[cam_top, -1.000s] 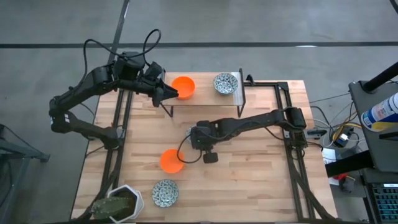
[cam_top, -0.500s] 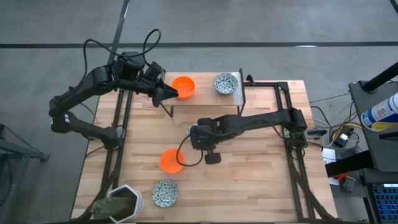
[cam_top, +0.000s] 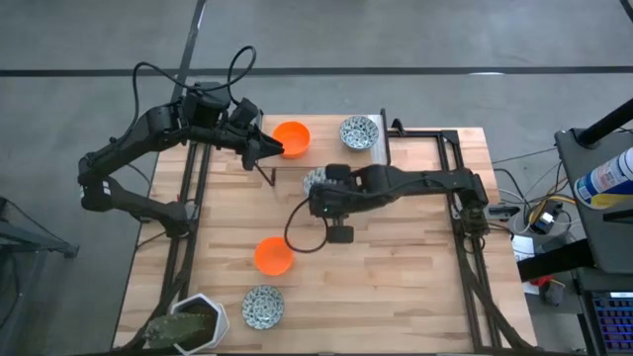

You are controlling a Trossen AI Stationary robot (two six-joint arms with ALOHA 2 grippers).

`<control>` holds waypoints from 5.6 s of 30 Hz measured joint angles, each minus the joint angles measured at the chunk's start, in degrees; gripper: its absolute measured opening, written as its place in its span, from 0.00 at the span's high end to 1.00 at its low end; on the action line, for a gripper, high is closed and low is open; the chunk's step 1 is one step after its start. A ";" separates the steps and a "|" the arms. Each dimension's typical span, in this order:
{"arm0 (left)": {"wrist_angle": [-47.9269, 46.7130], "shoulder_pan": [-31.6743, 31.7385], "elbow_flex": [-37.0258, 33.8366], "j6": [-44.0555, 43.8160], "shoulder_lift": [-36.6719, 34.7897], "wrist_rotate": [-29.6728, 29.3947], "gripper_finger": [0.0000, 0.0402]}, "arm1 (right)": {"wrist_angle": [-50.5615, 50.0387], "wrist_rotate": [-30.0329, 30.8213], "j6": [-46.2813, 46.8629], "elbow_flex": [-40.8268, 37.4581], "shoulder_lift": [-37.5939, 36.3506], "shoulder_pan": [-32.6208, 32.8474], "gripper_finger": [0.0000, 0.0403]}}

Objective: Pick & Place Mini bowls
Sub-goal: Stack the top light blue patterned bowl on top of the light blue patterned bowl on the shelf, then stack the orange bowl on top of the orange bowls on the shelf

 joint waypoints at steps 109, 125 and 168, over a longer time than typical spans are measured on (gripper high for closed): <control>-8.67 -5.06 -3.64 -4.09 0.11 1.99 0.72 | 0.86 1.04 7.25 -2.96 -7.86 -21.01 0.66; -5.71 -12.40 -26.85 -5.60 0.52 -1.22 0.72 | 8.61 1.07 12.98 -2.95 -15.31 -12.83 0.71; 20.43 -23.67 -56.46 -9.10 0.70 -8.20 0.72 | 18.18 1.56 14.68 -2.92 -22.38 -11.08 0.79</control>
